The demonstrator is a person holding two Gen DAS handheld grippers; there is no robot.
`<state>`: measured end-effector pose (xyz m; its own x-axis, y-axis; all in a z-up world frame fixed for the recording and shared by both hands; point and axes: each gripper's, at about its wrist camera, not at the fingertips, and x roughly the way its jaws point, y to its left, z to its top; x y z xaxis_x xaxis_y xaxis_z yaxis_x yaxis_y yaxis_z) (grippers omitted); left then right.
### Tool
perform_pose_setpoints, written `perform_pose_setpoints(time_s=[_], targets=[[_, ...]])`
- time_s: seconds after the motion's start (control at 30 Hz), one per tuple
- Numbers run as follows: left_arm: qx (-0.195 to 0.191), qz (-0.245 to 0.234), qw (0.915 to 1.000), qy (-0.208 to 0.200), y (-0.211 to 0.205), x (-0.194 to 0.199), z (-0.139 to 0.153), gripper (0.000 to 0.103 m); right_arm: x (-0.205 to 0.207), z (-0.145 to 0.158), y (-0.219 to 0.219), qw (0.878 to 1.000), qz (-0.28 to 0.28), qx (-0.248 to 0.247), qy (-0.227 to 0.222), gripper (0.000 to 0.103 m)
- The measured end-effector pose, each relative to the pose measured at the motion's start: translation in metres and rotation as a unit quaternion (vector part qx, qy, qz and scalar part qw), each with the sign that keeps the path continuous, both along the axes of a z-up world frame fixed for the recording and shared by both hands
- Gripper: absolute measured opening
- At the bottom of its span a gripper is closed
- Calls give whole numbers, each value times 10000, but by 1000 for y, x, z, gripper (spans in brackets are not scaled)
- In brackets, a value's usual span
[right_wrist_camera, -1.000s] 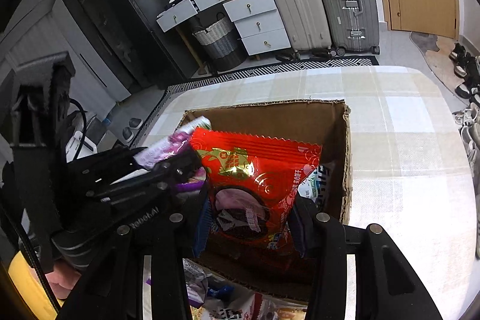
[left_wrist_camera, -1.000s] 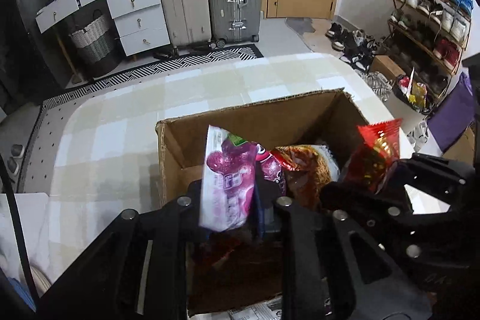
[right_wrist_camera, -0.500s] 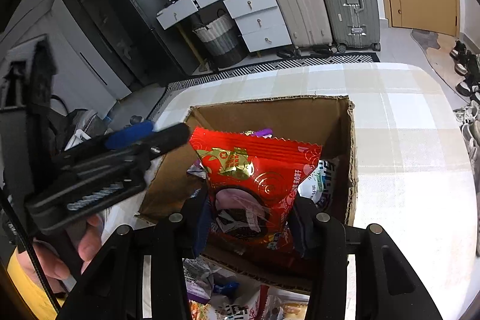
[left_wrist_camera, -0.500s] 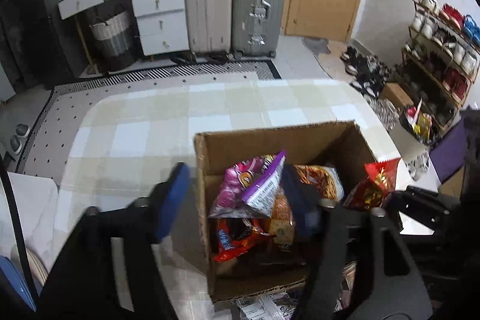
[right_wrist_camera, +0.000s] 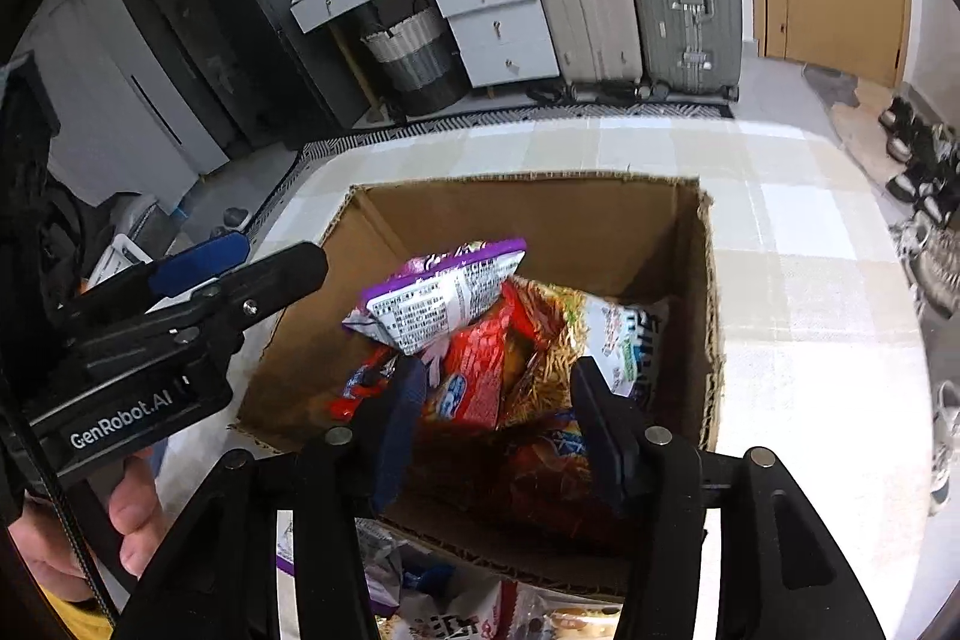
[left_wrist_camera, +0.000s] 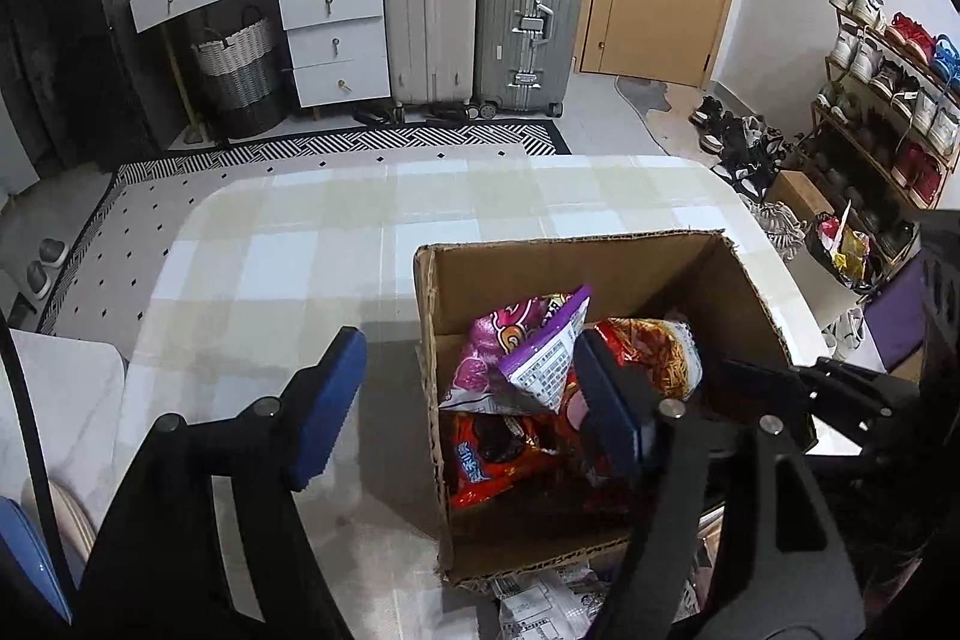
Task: Organize snacks
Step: 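Open both tools to drop the two packets into the box, then withdraw both tools from the box back toward the remaining snacks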
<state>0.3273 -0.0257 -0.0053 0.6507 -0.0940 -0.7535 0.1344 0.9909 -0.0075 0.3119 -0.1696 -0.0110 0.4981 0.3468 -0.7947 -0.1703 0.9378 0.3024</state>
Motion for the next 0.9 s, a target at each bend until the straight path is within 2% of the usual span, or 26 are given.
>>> perform_pose_setpoints(time_s=[0.43,0.6,0.7,0.8,0.9], targets=[[-45,-86,9999,77,-3,-18,-1,70,-18,16,-3,9997,0,-114,-192,53],[-113,-77,9999,5,-3,-39,12,70,-36,32,-1,9991,39,-236,-341,53],[-180,-81,9998,-47,-2,-55,23,74,-49,45,-1,9986,38,-231,-468,54],[-121,-174,9995,-214,-4,-76,38,74,-70,63,-3,9979,21,-176,-616,63],[-139,-206,9990,-367,-4,-101,55,75,-92,80,-4,9966,-6,-113,-818,64]])
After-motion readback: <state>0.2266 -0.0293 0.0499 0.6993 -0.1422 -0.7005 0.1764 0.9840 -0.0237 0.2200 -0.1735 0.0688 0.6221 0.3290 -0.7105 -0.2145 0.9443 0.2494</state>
